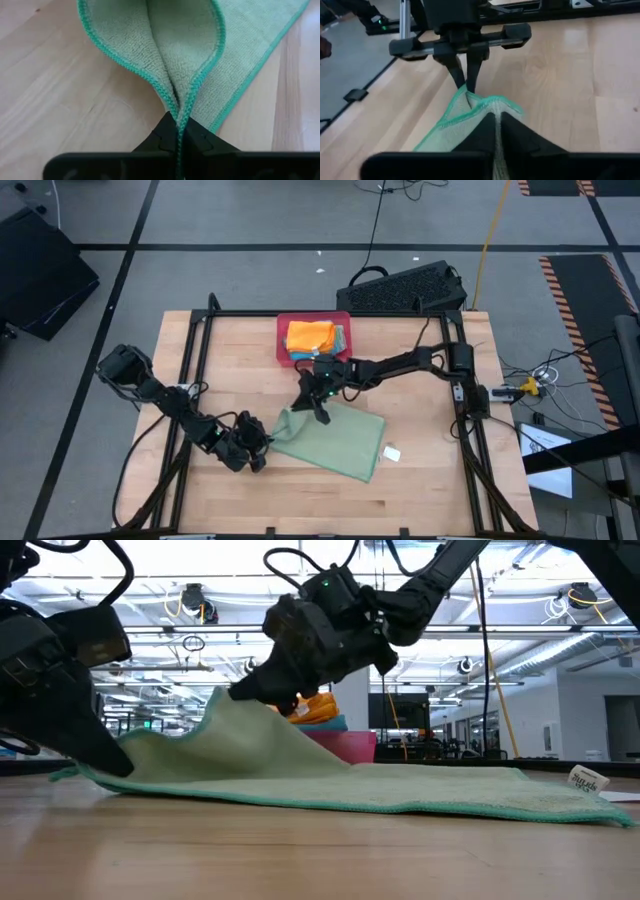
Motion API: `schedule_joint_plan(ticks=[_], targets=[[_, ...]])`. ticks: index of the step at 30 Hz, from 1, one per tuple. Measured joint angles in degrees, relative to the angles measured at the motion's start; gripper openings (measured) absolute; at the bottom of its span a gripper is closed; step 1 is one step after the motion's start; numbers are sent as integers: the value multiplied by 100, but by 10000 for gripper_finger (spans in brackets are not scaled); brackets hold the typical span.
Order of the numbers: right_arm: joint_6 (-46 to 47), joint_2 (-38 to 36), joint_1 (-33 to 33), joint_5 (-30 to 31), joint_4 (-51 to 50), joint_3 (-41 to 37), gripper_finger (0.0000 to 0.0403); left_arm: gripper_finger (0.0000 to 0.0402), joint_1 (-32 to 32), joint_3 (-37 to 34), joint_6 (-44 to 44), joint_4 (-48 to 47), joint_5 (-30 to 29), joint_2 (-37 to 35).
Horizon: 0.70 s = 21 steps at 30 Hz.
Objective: Fold microfiber towels
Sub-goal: Fold the light green towel
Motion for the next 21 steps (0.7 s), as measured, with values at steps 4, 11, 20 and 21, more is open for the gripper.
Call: schedule_joint_plan(ticks=[4,11,20,21], targets=[[-280,-1,-11,-4,-191,0,12,5,-3,0,228,-5,2,-11],[-1286,-954,91,766,-1724,-7,3,5,-3,53,824,-306,229,-618],[-1148,-2626,1145,2362,-3298,-7,1,4,143,1311,3278,-1058,327,-2090],[-950,-2770,1319,2546,-3277,-7,1,4,142,1525,3597,-1150,431,-2181]])
